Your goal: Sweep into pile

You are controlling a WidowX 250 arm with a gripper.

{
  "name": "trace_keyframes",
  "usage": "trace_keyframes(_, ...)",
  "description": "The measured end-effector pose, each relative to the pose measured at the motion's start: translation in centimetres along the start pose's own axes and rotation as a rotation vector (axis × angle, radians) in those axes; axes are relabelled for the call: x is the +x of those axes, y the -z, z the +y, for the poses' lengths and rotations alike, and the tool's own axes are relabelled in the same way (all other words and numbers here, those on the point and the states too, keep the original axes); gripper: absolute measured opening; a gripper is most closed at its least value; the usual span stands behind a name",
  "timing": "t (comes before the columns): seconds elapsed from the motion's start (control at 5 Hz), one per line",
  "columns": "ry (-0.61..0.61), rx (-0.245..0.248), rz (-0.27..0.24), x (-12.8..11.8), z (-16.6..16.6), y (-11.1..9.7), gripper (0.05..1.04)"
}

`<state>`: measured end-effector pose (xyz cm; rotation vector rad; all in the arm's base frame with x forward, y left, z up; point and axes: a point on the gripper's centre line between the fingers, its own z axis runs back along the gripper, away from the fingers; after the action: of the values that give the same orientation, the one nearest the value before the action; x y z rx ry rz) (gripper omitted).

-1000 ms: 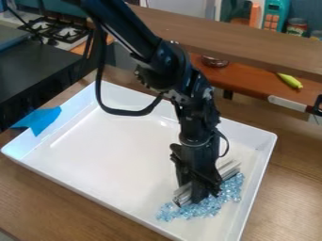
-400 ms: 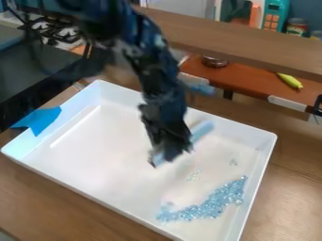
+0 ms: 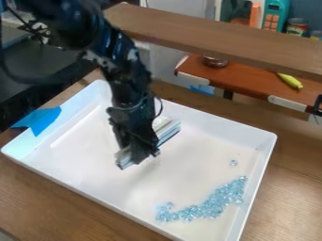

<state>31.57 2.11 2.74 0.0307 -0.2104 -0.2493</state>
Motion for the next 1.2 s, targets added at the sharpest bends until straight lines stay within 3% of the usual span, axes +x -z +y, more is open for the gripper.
trace_keyframes(0.2,-0.092,-0.016,0.067,-1.8,-0.6,1.2,0.382)
trace_keyframes(0.6,-0.167,-0.005,0.140,-3.0,-3.0,3.5,0.383)
trace_keyframes(0.8,-0.179,-0.002,0.144,-3.0,-3.8,4.1,0.383)
trace_keyframes(1.2,-0.227,-0.044,0.152,-2.9,-5.6,4.1,0.382)
